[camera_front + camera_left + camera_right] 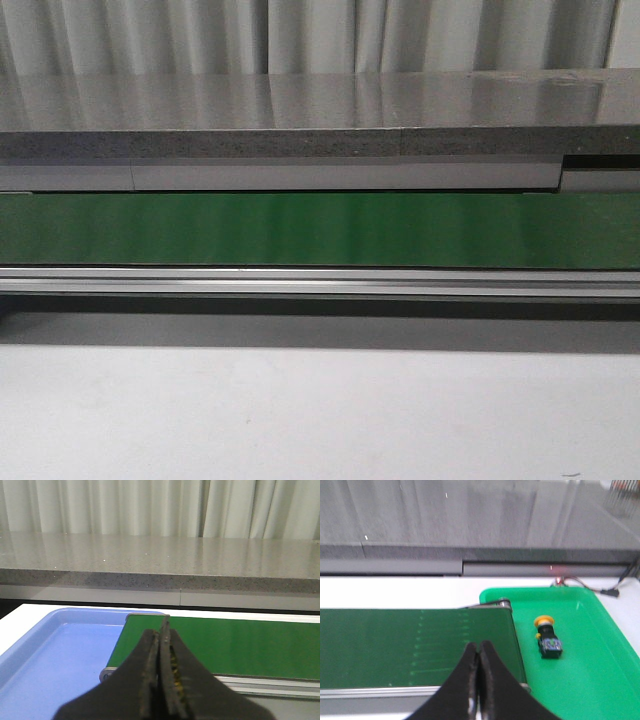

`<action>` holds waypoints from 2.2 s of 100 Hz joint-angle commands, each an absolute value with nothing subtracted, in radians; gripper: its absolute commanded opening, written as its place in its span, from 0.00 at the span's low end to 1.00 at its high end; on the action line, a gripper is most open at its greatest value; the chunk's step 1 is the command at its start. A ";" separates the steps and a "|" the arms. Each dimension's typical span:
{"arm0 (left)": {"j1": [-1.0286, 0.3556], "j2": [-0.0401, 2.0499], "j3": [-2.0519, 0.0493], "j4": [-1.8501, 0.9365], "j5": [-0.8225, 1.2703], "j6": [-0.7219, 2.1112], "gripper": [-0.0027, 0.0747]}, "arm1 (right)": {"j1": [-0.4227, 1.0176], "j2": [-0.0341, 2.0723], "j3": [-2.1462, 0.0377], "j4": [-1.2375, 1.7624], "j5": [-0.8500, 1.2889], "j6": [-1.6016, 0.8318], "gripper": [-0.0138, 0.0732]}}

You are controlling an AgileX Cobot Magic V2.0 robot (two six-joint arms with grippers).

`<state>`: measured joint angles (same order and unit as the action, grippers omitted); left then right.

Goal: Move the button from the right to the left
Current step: 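Move the right gripper down toward the yellow-capped button in the green tray, then close the right gripper around the button's black body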

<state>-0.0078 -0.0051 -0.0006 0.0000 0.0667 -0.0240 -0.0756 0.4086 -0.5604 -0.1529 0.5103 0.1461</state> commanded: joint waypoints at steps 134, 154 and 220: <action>-0.005 -0.038 0.044 0.000 -0.015 -0.031 0.01 | -0.422 1.566 -1.337 -0.126 0.870 0.122 0.47; -0.005 -0.038 0.044 0.000 -0.015 -0.031 0.01 | -0.422 1.693 -1.465 -0.126 0.960 0.038 0.78; -0.005 -0.038 0.044 0.000 -0.053 -0.031 0.01 | -0.479 1.913 -1.544 -0.129 0.842 -0.099 0.78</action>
